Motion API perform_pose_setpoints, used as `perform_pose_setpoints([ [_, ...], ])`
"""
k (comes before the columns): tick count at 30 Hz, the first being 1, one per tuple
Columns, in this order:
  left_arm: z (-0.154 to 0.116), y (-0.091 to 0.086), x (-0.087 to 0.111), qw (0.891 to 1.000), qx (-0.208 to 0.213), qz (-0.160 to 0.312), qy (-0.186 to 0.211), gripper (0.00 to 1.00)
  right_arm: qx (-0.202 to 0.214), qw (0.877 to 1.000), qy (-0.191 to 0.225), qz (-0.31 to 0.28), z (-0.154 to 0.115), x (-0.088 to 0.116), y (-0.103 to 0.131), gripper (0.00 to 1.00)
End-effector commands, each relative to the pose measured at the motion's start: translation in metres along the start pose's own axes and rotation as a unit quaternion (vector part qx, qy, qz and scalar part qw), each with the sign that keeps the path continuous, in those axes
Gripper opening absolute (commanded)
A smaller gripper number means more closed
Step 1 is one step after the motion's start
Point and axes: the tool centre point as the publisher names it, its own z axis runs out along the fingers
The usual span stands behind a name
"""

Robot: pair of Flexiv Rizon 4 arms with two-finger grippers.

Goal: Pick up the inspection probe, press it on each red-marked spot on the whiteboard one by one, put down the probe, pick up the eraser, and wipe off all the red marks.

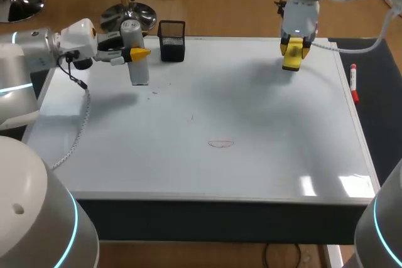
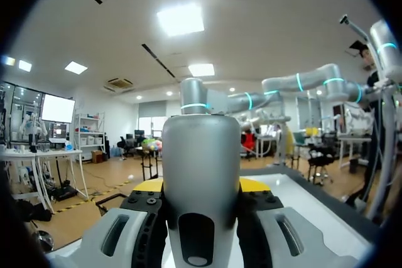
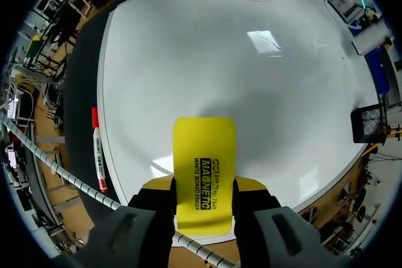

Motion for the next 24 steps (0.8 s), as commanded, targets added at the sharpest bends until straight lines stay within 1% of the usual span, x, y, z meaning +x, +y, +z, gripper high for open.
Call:
perform_pose_setpoints([
  [1,0.015,-0.014,0.024,1.000,-0.005,0.003,0.010,0.00,0.000,1.000,0.002,-0.001,-0.001,0.001,-0.001,0.00],
  [3,0.025,-0.016,0.042,1.000,-0.008,0.004,0.022,0.00,0.000,1.000,0.002,-0.001,-0.001,0.001,-0.001,0.00],
  [5,0.033,-0.016,0.060,0.999,0.003,-0.003,0.033,0.00,0.000,1.000,0.002,-0.001,-0.001,0.001,-0.001,0.00],
  [7,0.043,-0.014,0.079,0.999,-0.003,-0.003,0.047,0.00,0.000,1.000,0.002,-0.001,-0.001,0.001,-0.001,0.00],
  [11,0.061,-0.009,0.116,0.997,0.011,-0.015,0.079,0.00,0.000,1.000,0.002,-0.001,-0.001,0.001,-0.001,0.00],
  [13,0.070,-0.006,0.132,0.994,0.009,-0.023,0.102,0.00,0.000,1.000,0.002,-0.001,-0.001,0.001,-0.001,0.00],
  [19,0.093,0.003,0.174,0.988,0.020,-0.031,0.147,0.00,0.000,1.000,0.002,-0.001,-0.001,0.001,-0.001,0.00],
  [22,0.102,0.005,0.192,0.986,0.030,-0.034,0.163,0.00,0.000,1.000,0.002,-0.001,-0.001,0.001,-0.001,0.00],
  [24,0.110,0.007,0.203,0.983,0.026,-0.027,0.179,0.00,0.000,1.000,0.002,-0.001,-0.001,0.001,-0.001,0.00],
])
